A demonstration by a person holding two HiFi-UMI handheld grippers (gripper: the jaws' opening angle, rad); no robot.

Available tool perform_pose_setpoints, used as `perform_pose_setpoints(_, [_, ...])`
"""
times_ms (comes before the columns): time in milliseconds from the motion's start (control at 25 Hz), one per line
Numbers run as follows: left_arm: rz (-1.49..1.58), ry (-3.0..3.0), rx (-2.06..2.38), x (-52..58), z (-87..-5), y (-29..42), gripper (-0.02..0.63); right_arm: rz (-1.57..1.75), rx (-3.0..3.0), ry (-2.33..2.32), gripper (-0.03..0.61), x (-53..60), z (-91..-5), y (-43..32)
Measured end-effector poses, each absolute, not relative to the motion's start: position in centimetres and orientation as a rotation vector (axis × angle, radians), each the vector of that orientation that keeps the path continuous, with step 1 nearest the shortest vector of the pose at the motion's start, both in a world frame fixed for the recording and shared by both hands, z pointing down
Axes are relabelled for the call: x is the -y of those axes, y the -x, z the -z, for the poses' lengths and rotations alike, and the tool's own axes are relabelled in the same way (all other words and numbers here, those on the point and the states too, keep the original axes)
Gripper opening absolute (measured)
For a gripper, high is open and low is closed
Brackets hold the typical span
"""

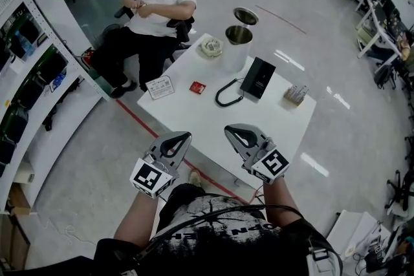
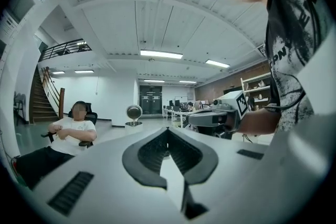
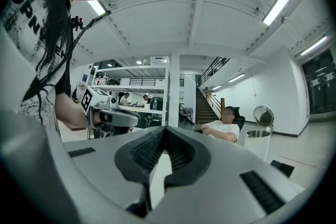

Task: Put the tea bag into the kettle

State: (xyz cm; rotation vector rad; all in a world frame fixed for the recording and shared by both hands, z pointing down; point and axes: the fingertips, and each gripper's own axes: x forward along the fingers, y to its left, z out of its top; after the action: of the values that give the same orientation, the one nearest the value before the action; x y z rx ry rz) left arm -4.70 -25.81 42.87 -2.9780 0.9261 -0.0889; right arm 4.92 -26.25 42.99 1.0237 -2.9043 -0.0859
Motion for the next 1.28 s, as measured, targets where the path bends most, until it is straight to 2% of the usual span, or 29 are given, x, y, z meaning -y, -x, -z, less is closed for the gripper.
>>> perform_pose_setpoints(520, [0.063,3.023,-0.844,38.8,-42.7,8.8,0.012,0.053,2.874,-1.129,0.011,37.5,-43.2,-0.9])
perform_pose_setpoints(1280, [0.087,3.120,-0.713,41.6,-45.2,8.4,0.012,-0.001,2.729,-1.273,0.011,41.8,-44.9,-1.7])
